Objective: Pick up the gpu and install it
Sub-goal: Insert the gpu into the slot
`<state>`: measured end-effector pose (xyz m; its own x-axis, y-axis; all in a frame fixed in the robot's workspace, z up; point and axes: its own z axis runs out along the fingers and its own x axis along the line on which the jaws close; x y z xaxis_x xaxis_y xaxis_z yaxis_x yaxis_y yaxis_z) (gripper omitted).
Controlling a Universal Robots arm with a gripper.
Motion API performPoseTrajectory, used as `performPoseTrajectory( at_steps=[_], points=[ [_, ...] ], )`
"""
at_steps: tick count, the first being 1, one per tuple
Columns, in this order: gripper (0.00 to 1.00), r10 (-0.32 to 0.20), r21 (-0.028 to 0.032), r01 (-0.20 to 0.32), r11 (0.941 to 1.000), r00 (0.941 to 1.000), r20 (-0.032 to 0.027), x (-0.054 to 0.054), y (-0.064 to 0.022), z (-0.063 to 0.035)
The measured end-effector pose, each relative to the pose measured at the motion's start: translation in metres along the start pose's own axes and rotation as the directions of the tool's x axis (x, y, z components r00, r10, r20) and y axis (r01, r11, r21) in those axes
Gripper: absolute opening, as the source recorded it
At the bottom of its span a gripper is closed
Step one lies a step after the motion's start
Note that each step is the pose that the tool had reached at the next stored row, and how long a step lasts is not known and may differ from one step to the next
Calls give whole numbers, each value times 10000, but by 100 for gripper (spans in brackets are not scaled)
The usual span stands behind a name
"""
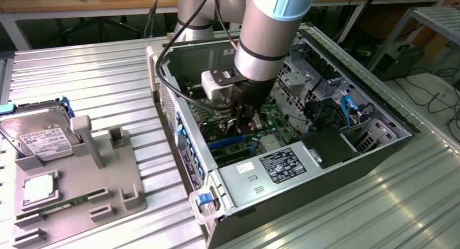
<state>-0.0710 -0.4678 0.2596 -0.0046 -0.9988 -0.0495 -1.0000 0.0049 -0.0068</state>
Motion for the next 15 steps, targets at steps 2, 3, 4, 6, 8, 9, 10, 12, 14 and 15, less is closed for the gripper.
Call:
performPoseTrajectory(
  at_steps=[2,3,4,6,8,9,10,12,14,15],
  points=[
    [28,0,0,0,10000,10000,-1,-3,9,18],
    [28,0,0,0,10000,10000,-2,-6,16,29],
    [28,0,0,0,10000,10000,-1,-10,21,39],
    [28,0,0,0,10000,10000,-1,-17,26,58],
    [28,0,0,0,10000,10000,-1,-24,29,80],
    [28,0,-1,0,10000,10000,-2,-28,30,91],
    [28,0,-1,0,10000,10000,-2,-33,31,106],
    [28,1,-1,-1,10000,10000,-2,-45,32,137],
    [28,0,-1,0,10000,10000,-1,-59,31,168],
    [28,-1,-1,1,10000,10000,-2,-63,31,178]
  ],
)
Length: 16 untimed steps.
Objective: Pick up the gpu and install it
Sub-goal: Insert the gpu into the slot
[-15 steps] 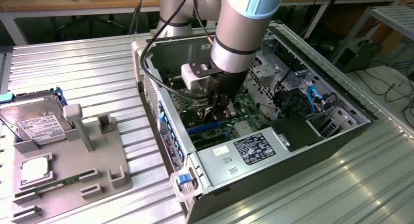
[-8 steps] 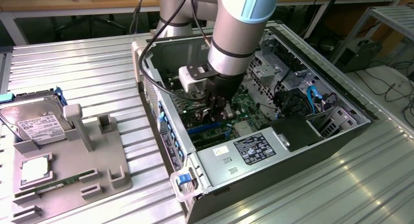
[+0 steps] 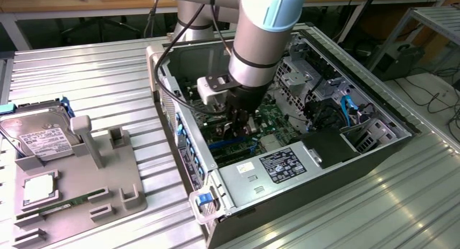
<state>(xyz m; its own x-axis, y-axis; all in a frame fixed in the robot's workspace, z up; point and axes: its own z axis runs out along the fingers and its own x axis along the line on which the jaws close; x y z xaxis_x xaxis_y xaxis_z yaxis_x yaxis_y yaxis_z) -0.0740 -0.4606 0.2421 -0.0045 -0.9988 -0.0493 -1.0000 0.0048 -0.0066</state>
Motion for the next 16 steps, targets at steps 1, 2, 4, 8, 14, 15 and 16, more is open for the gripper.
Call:
performPoseTrajectory(
  at_steps=[1,2,4,8,14,15,16],
  points=[
    [28,0,0,0,10000,10000,-1,-3,1,6],
    [28,2,0,-2,10000,10000,0,-5,6,10],
    [28,1,0,-1,10000,10000,-1,-5,16,14],
    [28,0,0,0,10000,10000,0,-5,25,19],
    [28,0,0,0,10000,10000,1,-5,43,21],
    [28,0,0,0,10000,10000,0,-5,45,20],
    [28,1,0,-1,10000,10000,0,-5,52,20]
  ],
)
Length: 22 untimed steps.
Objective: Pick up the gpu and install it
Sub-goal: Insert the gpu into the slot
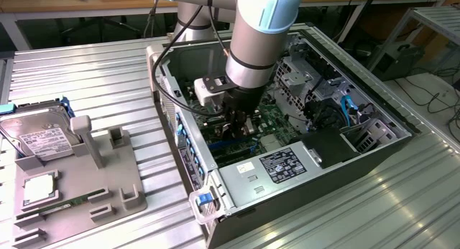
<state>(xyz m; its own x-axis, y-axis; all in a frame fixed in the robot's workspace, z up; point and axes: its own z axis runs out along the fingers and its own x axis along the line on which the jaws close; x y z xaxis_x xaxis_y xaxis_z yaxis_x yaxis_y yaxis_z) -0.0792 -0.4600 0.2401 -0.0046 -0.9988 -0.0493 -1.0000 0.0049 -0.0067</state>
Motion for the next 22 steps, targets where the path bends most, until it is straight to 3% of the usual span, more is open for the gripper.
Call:
performPoseTrajectory(
  at_steps=[7,11,16,19,22],
  points=[
    [28,1,-6,-1,10000,10000,-5,-1,11,1],
    [28,2,-5,-2,10000,10000,-75,-2,10,-24],
    [28,1,-7,-1,10000,10000,-86,-2,10,-24],
    [28,9,-118,-10,9999,10000,-85,-2,-29,-23],
    [28,10,-151,-11,9999,10000,-85,-2,-49,-23]
  ],
)
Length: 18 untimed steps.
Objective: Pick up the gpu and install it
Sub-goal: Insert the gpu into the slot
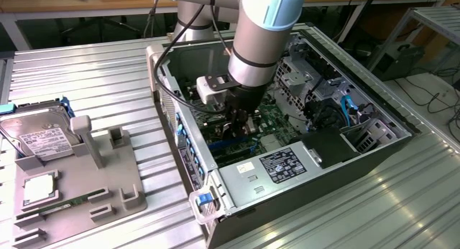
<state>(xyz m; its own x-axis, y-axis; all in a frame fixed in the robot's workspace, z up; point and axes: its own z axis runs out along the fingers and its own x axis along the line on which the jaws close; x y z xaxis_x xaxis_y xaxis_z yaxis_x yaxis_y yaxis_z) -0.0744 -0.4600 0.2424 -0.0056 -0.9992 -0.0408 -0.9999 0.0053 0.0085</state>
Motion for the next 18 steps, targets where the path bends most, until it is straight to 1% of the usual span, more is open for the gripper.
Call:
performPoseTrajectory(
  at_steps=[5,11,15,18],
  points=[
    [28,0,-3,0,10000,10000,0,-2,-18,0],
    [28,-1,-1,1,10000,10000,-1,-6,-19,1],
    [28,1,-1,-1,10000,10000,18,-7,-8,2],
    [28,0,0,0,10000,10000,51,-7,4,3]
  ],
)
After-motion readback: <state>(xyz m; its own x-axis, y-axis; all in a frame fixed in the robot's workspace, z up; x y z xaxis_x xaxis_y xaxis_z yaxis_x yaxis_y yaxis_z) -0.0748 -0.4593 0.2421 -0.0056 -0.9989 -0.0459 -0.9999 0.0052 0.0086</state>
